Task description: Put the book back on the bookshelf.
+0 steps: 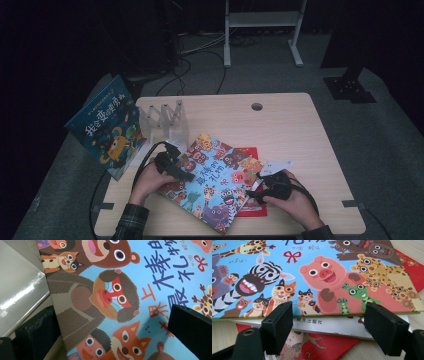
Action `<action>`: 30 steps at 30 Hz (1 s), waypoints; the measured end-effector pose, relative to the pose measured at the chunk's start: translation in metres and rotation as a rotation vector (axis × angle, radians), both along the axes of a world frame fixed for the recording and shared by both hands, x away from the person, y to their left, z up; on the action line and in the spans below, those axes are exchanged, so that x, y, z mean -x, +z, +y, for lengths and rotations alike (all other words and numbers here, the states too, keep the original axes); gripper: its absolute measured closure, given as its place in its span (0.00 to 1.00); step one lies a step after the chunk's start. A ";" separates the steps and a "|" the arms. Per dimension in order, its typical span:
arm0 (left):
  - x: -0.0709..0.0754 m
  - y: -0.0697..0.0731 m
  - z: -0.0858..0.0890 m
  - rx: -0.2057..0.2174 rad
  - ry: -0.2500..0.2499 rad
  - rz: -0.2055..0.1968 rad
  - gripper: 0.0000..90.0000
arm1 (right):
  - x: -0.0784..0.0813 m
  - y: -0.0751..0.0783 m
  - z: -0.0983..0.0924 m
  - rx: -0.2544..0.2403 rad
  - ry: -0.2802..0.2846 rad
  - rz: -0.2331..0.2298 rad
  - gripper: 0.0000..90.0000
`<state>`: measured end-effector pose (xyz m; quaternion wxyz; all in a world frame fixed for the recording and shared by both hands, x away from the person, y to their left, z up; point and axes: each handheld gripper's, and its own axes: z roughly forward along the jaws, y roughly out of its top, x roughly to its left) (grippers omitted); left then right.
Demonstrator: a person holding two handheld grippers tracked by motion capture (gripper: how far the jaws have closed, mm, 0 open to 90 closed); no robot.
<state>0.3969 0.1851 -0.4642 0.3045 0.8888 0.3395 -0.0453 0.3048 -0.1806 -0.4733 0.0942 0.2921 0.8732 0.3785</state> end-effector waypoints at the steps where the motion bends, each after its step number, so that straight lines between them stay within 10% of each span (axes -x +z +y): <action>1: 0.000 0.001 0.001 -0.001 -0.001 0.002 0.00 | 0.000 0.000 0.000 0.002 0.001 0.000 0.25; 30: 0.012 0.074 -0.003 0.047 -0.049 -0.119 0.06 | 0.000 -0.001 -0.001 -0.005 -0.007 0.010 0.24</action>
